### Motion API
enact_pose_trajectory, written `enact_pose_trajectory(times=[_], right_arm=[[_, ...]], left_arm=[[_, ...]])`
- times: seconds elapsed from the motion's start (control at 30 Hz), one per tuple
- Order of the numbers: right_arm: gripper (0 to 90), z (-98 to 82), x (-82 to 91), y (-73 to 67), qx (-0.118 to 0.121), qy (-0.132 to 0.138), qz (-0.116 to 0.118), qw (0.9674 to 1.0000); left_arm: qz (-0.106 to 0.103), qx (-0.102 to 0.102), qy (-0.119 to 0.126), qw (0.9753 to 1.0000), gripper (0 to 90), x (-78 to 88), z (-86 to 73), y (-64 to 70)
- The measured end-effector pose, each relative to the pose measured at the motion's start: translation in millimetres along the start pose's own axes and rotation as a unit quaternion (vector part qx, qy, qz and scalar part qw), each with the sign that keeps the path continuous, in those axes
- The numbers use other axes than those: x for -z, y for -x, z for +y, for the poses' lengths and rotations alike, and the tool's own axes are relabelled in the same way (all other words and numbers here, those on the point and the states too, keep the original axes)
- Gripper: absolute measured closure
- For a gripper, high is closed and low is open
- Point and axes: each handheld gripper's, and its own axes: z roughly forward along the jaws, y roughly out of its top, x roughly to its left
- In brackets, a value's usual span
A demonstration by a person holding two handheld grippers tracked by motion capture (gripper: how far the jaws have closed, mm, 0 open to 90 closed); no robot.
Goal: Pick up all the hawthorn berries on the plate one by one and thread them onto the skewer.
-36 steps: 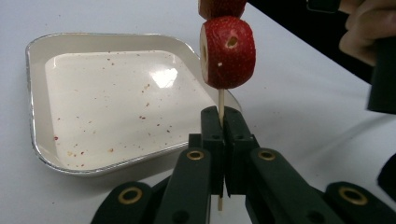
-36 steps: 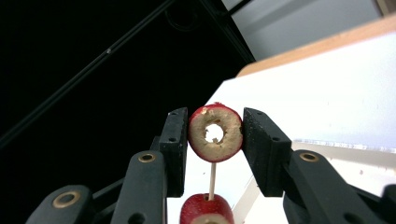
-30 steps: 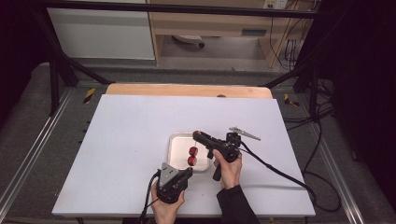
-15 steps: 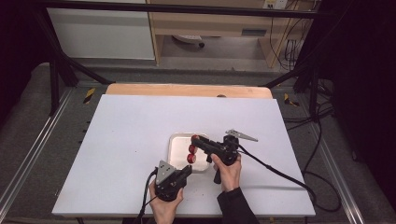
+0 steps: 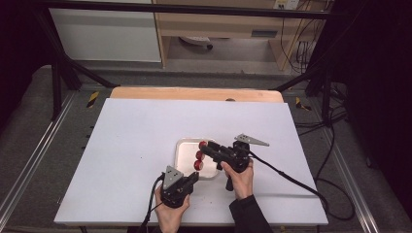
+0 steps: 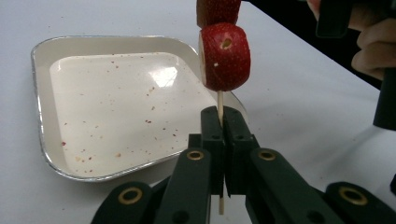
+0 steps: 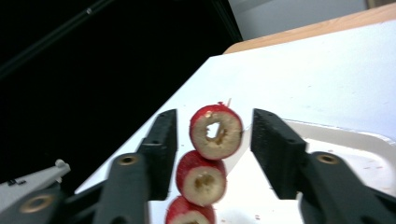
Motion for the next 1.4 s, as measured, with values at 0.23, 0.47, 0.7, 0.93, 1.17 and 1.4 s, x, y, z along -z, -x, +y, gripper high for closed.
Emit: enact_pose_trajectory(times=[0.23,0.47,0.7,0.93,1.17,1.4], right_arm=[[28.5,4.9,6.7,2.3,0.058,-0.024,-0.030,0.9976],[8.8,5.9,14.4,9.2,0.117,-0.079,-0.058,0.9883],[2.6,1.9,27.5,22.2,0.156,-0.142,-0.084,0.9739],[0.7,-7.5,43.5,36.5,0.175,-0.176,-0.107,0.9629],[1.4,-14.8,59.3,47.9,0.177,-0.189,-0.124,0.9579],[1.4,-23.6,75.7,58.1,0.184,-0.193,-0.110,0.9575]], left_arm=[[0.008,-0.011,-0.006,0.9999,88.4,4.3,1.2,-6.7],[0.013,-0.026,-0.015,0.9995,88.3,8.9,3.6,-12.9],[0.015,-0.038,-0.028,0.9988,88.3,13.6,7.3,-20.7],[0.011,-0.045,-0.038,0.9982,88.3,20.0,13.0,-27.8],[0.011,-0.059,-0.054,0.9967,88.3,24.4,24.4,-33.2],[0.014,-0.066,-0.076,0.9949,88.2,19.7,35.0,-39.2]])
